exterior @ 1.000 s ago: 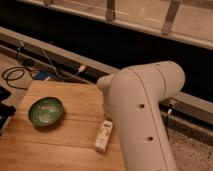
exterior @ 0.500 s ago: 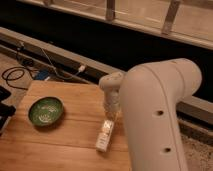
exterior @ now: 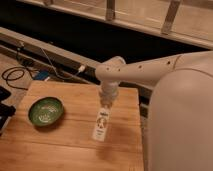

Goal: Place the bottle in the ceramic bowl

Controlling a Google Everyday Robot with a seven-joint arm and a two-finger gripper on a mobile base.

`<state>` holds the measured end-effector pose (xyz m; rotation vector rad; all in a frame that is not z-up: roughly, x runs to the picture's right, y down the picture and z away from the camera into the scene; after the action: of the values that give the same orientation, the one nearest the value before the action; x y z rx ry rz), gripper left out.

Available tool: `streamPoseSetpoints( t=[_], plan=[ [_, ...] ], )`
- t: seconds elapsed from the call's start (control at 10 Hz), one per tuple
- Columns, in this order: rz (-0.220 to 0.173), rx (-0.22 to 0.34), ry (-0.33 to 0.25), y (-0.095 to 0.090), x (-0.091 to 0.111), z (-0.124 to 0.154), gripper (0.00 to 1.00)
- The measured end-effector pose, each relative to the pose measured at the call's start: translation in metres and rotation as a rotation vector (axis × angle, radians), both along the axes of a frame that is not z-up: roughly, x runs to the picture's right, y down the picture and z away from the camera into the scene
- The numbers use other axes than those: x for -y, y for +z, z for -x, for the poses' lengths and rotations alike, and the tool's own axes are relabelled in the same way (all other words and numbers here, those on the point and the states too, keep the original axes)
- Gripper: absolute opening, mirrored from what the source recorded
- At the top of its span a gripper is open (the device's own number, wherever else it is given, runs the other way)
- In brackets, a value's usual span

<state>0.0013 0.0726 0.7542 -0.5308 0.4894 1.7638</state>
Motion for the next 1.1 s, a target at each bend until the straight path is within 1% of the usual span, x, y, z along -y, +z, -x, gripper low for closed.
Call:
streamPoseSetpoints(
  t=[0.1,0.3,0.7,0.9,1.1],
  plan=[
    [-0.026,0.018,-0.003,-0.007,0.008,0.002,0.00],
    [-0.026,0.025,-0.007,-0.007,0.008,0.006,0.00],
    [-0.023,0.024,-0.006,-0.006,0.007,0.005,0.00],
    [-0.035,0.033,-0.019,-0.005,0.014,0.008,0.00],
    [-0.062,0.068,-0.068,-0.004,0.030,0.028,0.00]
  ],
)
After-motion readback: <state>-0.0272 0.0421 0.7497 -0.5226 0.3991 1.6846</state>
